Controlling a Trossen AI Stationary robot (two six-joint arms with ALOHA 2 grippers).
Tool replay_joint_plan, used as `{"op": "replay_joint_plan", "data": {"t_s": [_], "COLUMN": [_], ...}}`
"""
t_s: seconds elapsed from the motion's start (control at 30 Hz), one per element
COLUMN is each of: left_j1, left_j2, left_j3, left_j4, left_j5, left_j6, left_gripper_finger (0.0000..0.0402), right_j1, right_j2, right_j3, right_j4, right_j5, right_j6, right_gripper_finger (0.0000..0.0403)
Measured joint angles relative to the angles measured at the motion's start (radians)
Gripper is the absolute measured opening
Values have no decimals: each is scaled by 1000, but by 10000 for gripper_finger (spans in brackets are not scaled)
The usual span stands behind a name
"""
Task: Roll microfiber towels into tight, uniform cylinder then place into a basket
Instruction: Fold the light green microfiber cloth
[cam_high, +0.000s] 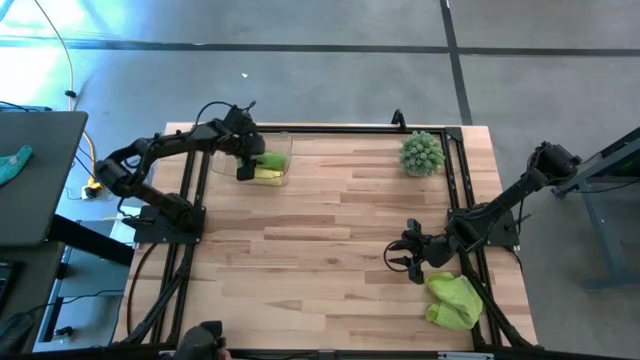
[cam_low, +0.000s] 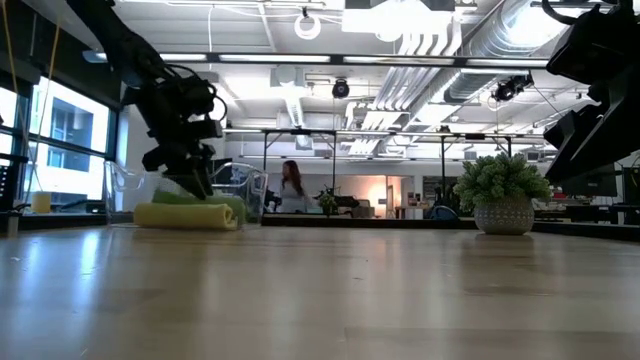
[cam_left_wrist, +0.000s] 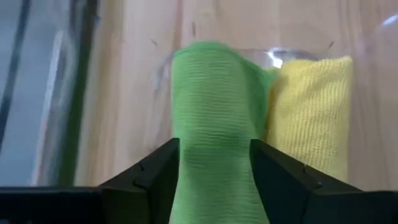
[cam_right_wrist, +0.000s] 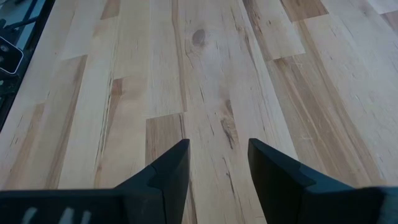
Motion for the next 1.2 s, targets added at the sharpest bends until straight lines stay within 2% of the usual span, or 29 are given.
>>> {"op": "replay_joint_plan", "data": {"t_s": [0.17, 0.33, 0.5, 0.7, 0.87, 1.1, 1.2], "left_j1": [-4, -54, -158, -295, -458, -771, -907], "left_j2": [-61, -148, -230, -297, -299, -247, -213], "left_j3": [0, 0, 1, 1, 1, 2, 2], "left_j4": [-34, -57, -34, 37, 147, 273, 366], "left_j5": [-14, -12, -25, -42, -35, -33, -81], "left_j6": [-72, -207, -415, -754, -971, -1073, -1108], "left_gripper_finger": [194, 193, 193, 192, 192, 192, 192], "right_j1": [0, 0, 0, 0, 0, 0, 0], "right_j2": [0, 0, 0, 0, 0, 0, 0], "right_j3": [0, 0, 0, 0, 0, 0, 0], "right_j4": [0, 0, 0, 0, 0, 0, 0], "right_j5": [0, 0, 0, 0, 0, 0, 0], "right_j6": [0, 0, 0, 0, 0, 0, 0], "right_gripper_finger": [154, 154, 154, 154, 154, 154, 154]}}
